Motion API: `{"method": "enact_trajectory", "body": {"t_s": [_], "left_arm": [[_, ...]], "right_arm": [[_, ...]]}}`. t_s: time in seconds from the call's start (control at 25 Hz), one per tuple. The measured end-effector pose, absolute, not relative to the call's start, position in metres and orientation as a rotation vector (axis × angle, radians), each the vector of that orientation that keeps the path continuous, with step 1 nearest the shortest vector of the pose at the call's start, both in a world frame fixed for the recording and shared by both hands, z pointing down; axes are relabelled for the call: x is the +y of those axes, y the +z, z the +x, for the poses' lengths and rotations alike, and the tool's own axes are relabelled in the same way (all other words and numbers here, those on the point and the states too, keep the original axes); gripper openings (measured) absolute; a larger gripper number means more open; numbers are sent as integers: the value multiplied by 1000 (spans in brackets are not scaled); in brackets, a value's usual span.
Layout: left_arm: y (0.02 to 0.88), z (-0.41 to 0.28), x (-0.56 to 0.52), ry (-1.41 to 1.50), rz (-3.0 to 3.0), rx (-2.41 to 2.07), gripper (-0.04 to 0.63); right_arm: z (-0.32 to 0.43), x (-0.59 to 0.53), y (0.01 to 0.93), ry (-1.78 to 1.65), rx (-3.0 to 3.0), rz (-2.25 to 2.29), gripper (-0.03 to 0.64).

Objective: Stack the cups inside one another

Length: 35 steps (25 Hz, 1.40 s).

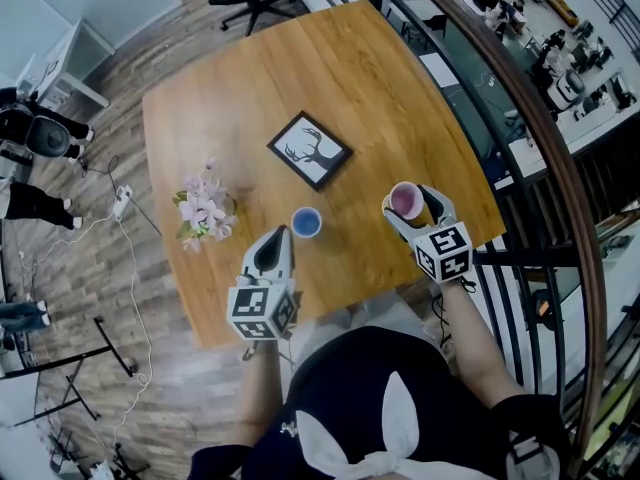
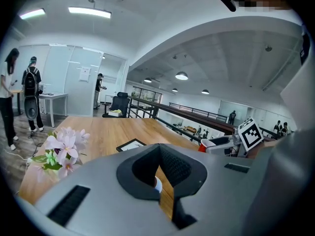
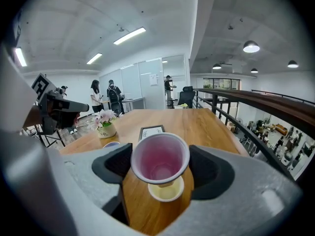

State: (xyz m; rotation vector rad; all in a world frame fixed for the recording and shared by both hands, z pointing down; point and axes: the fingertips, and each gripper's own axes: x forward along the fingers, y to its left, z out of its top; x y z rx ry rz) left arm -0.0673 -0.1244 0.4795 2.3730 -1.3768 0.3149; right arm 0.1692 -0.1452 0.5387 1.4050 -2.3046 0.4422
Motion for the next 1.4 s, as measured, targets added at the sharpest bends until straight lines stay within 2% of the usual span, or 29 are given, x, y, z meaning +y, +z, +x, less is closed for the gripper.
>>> {"method": "enact_trajectory", "body": {"t_s": [1.0, 1.4], "left_arm": [[488, -65, -111, 365, 2334, -1407, 15], [489, -63, -109, 362, 2332, -1409, 15]], "right_arm": [[170, -147, 638, 514, -2188, 1234, 360], [171, -146, 632, 504, -2201, 1241, 380]]}}
